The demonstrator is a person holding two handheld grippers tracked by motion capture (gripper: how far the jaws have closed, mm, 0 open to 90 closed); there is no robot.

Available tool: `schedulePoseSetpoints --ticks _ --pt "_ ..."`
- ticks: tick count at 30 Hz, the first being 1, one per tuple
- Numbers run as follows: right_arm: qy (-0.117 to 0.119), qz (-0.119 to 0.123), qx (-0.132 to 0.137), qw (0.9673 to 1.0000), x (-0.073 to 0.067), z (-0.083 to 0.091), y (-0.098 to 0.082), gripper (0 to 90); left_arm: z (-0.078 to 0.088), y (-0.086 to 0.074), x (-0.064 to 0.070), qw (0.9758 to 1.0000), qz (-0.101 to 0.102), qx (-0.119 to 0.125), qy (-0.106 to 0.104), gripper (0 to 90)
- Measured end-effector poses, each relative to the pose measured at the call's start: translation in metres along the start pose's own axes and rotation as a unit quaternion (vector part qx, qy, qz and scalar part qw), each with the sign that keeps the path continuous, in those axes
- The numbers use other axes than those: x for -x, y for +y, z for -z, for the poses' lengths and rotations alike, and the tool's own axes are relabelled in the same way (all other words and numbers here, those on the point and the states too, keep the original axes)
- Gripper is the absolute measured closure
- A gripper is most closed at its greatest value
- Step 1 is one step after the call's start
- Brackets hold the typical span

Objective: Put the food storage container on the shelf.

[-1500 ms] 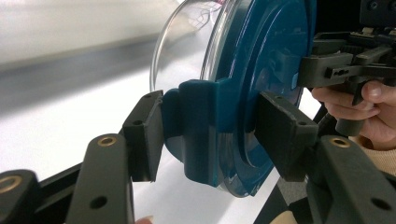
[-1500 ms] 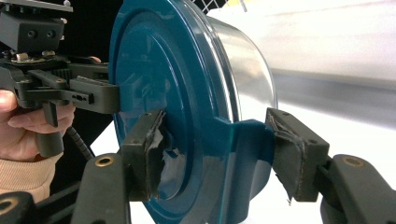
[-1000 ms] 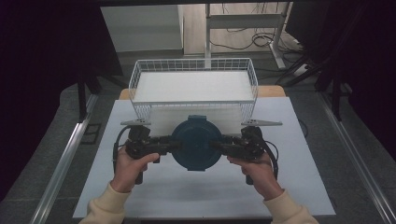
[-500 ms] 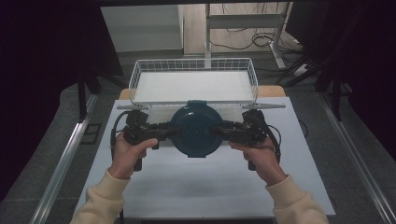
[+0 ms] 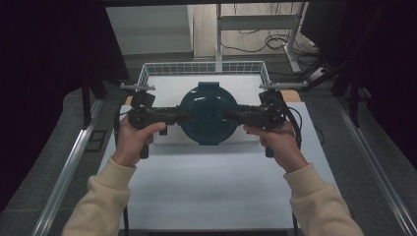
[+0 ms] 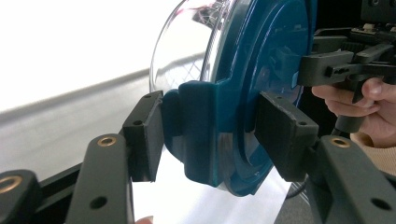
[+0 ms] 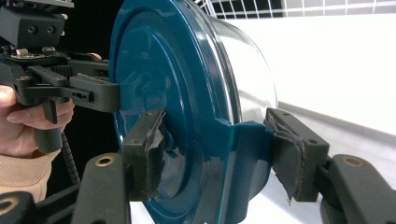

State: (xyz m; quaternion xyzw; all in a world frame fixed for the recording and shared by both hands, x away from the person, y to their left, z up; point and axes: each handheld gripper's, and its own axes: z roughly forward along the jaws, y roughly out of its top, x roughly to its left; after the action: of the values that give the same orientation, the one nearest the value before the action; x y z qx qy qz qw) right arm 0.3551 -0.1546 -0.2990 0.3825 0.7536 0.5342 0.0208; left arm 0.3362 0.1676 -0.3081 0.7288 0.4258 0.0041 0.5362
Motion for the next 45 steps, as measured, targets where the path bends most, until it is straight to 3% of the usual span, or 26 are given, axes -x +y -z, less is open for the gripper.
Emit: schedulePoseSetpoints --ticks 10,18,25,34,35,38,39,44,45 --pt "0.002 0.002 -0.001 1.0000 0.012 -0.008 0.043 40.0 -0.001 0.041 -0.015 1.0000 0.007 -0.001 -0.005 44.4" --pt "0.006 0.001 -0.008 0.9999 0.023 -0.017 0.065 40.0 -0.005 0.060 -0.028 0.9999 0.013 -0.003 -0.004 44.4" --pt "0.009 -0.013 -0.016 0.9997 0.038 -0.029 0.073 40.0 -0.015 0.068 -0.044 0.9995 0.028 -0.015 -0.003 44.5" --pt "0.013 -0.050 -0.040 0.9979 0.070 -0.054 0.071 39.9 -0.038 0.070 -0.075 0.9972 0.064 -0.037 -0.009 44.2" --pt "0.014 -0.055 -0.035 0.9977 0.072 -0.055 0.070 40.0 -0.038 0.070 -0.075 0.9972 0.064 -0.037 -0.009 44.5" --pt "0.020 -0.073 -0.027 0.9967 0.079 -0.058 0.070 39.7 -0.043 0.073 -0.077 0.9952 0.095 -0.023 -0.007 44.4" --pt "0.022 -0.086 -0.024 0.9957 0.082 -0.060 0.070 39.6 -0.043 0.073 -0.077 0.9952 0.095 -0.023 -0.007 44.3" --pt "0.021 -0.143 -0.022 0.9892 0.093 -0.066 0.071 38.8 -0.053 0.074 -0.099 0.9879 0.149 -0.011 -0.040 44.3" --pt "0.021 -0.154 -0.020 0.9877 0.096 -0.068 0.071 38.7 -0.053 0.074 -0.099 0.9879 0.149 -0.011 -0.040 44.2"
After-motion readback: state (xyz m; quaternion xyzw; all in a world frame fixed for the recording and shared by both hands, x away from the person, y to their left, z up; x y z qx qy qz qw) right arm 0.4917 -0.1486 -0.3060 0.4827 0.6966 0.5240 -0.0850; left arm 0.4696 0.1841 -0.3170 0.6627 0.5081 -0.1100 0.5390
